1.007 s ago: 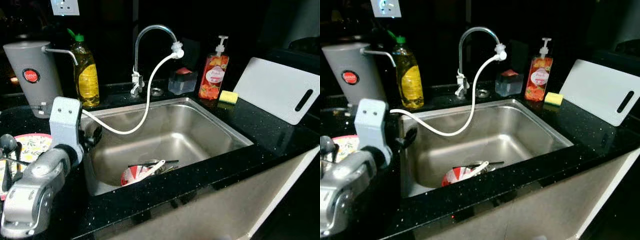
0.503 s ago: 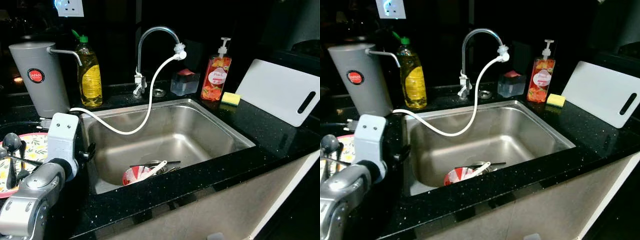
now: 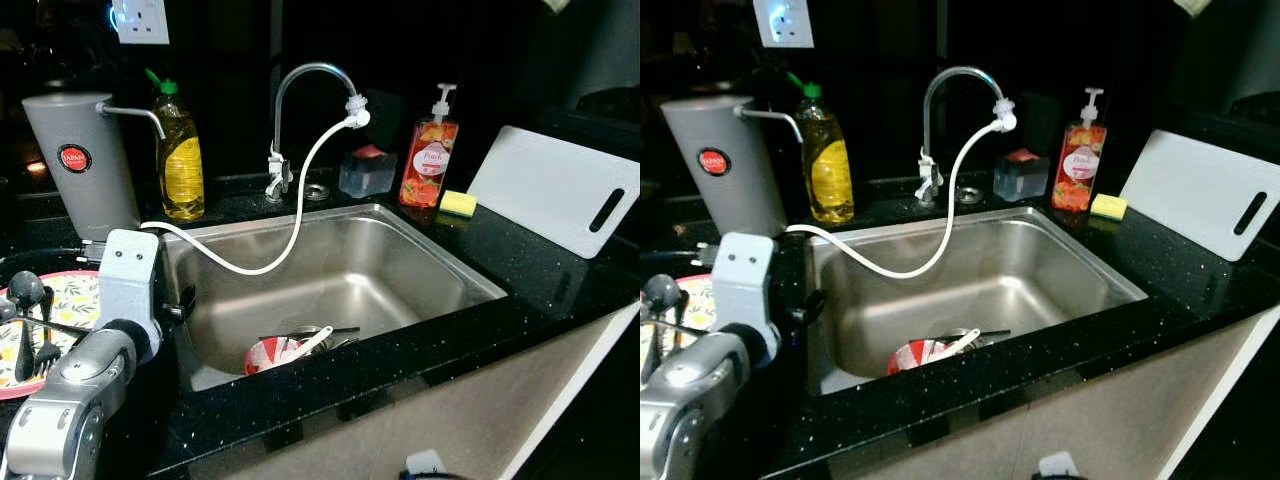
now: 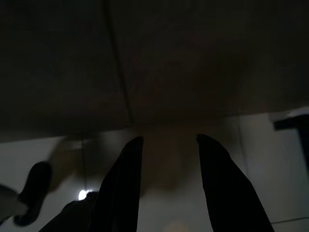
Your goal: Kitchen organization
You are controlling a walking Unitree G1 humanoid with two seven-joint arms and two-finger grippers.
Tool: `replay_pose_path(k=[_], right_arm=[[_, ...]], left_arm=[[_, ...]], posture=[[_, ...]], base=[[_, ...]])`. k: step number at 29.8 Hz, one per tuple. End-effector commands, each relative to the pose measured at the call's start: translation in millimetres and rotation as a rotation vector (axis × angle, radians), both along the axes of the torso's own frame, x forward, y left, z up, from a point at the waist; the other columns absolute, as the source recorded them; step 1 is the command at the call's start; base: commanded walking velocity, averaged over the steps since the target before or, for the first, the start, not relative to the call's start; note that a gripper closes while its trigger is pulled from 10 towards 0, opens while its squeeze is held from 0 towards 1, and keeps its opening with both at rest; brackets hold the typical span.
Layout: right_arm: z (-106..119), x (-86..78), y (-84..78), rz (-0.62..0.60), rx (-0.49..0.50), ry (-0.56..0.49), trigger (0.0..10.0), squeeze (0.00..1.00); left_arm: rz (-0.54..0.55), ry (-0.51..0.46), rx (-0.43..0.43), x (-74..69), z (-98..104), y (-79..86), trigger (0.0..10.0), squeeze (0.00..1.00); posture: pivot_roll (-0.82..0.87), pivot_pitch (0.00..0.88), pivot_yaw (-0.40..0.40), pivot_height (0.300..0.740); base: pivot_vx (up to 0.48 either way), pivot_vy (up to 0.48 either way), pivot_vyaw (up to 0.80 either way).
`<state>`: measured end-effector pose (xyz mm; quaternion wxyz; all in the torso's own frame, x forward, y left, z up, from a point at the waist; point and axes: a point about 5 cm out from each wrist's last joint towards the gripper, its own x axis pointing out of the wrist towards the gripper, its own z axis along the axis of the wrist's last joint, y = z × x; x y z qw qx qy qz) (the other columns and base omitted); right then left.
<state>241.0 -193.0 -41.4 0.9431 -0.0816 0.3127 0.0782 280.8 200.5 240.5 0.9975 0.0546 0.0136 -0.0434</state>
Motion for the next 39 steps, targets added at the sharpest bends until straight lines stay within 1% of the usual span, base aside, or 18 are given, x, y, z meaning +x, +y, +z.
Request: replay_pose_path(k=[1, 2, 6, 8, 14, 17, 18, 19, 20, 21, 22, 25, 28, 31, 32, 33, 35, 39], right_arm=[[2, 2.1, -6.8, -0.028, -0.005, -0.009, 10.0, 0.00], [13, 13.9, -14.3, -0.062, -0.008, -0.056, 10.0, 0.00], [19, 19.7, -17.9, -0.073, -0.010, -0.081, 10.0, 0.00], [18, 18.9, -18.3, -0.064, -0.020, -0.078, 10.0, 0.00], [-8, -11.3, -9.0, -0.024, -0.040, 0.056, 10.0, 0.00], [-15, -22.8, -12.4, -0.039, -0.040, 0.096, 10.0, 0.00], [-18, -27.6, -15.1, -0.051, -0.044, 0.112, 10.0, 0.00], [-18, -27.6, -15.1, -0.051, -0.044, 0.112, 10.0, 0.00], [-23, -38.9, -23.5, -0.115, -0.029, 0.149, 10.0, 0.00], [-23, -38.9, -23.5, -0.115, -0.029, 0.149, 10.0, 0.00], [-27, -46.5, -30.0, -0.164, -0.023, 0.174, 10.0, 0.00], [-27, -48.8, -32.2, -0.179, -0.025, 0.182, 10.0, 0.00], [-33, -59.2, -33.8, -0.198, -0.036, 0.230, 10.0, 0.00], [-39, -68.6, -27.9, -0.133, -0.058, 0.279, 10.0, 0.00], [-39, -68.6, -27.9, -0.133, -0.058, 0.279, 10.0, 0.00], [-41, -70.1, -24.3, -0.089, -0.073, 0.289, 10.0, 0.00], [-41, -70.9, -21.7, -0.061, -0.081, 0.292, 10.0, 0.00], [-41, -68.9, -20.3, -0.052, -0.081, 0.284, 10.0, 0.00]], left_arm=[[-0.004, -0.002, -0.003, 2.4, 1, -1.7, 10.0, 0.00], [-0.008, -0.005, -0.006, 3.8, 1, -1.2, 10.0, 0.00], [-0.012, 0.002, -0.009, 4.0, -3, -3.7, 10.0, 0.00], [-0.029, 0.003, -0.008, 3.8, -3, -7.5, 10.0, 0.00], [0.005, 0.005, -0.020, 6.6, 0, -6.0, 10.0, 0.00], [0.008, -0.010, 0.021, 4.6, 0, -5.5, 10.0, 0.00], [0.010, -0.003, 0.005, 4.4, -1, -6.0, 10.0, 0.00], [0.010, -0.003, 0.005, 4.4, -1, -6.0, 10.0, 0.00], [0.010, 0.010, -0.021, 4.0, -5, -8.5, 10.0, 0.00], [0.010, 0.010, -0.021, 4.0, -5, -8.5, 10.0, 0.00], [0.012, 0.021, -0.033, 3.8, -7, -9.6, 10.0, 0.00], [0.015, 0.025, -0.034, 3.8, -8, -9.7, 10.0, 0.00], [0.028, 0.021, -0.042, 5.9, -7, -9.3, 10.0, 0.00], [0.030, 0.025, -0.031, 6.1, -6, -11.5, 10.0, 0.00], [0.030, 0.025, -0.031, 6.1, -6, -11.5, 10.0, 0.00], [0.022, 0.034, -0.015, 5.0, -6, -13.4, 10.0, 0.00], [0.015, 0.037, -0.016, 3.2, -7, -14.5, 10.0, 0.00], [0.016, 0.025, -0.033, 1.3, -7, -15.1, 10.0, 0.00]], posture=[[-0.03, 0.007, -0.040, 0.740], [-0.03, 0.008, -0.039, 0.740], [-0.03, 0.009, -0.034, 0.740], [-0.03, 0.009, -0.030, 0.740], [-0.03, 0.011, -0.034, 0.740], [-0.04, 0.005, -0.043, 0.740], [-0.03, 0.008, -0.047, 0.740], [-0.03, 0.008, -0.047, 0.740], [-0.03, 0.005, -0.049, 0.740], [-0.03, 0.005, -0.049, 0.740], [-0.04, 0.001, -0.050, 0.740], [-0.04, 0.001, -0.050, 0.740], [-0.04, 0.000, -0.052, 0.740], [-0.03, 0.000, -0.061, 0.740], [-0.03, 0.000, -0.061, 0.740], [-0.03, 0.000, -0.064, 0.740], [-0.03, 0.002, -0.061, 0.740], [-0.04, 0.009, -0.057, 0.740]], base=[[0.000, 0.000, 0.00], [0.000, 0.000, 0.00], [0.000, 0.000, 0.00], [0.000, 0.000, 0.00], [0.000, 0.000, 0.00], [0.000, 0.000, 0.00], [0.000, 0.000, 0.00], [0.000, 0.000, 0.00], [0.000, 0.000, 0.00], [0.000, 0.000, 0.00], [0.000, 0.000, 0.00], [0.000, 0.000, 0.00], [0.000, 0.000, 0.00], [0.000, 0.000, 0.00], [0.000, 0.000, 0.00], [0.000, 0.000, 0.00], [0.000, 0.000, 0.00], [0.000, 0.000, 0.00]])
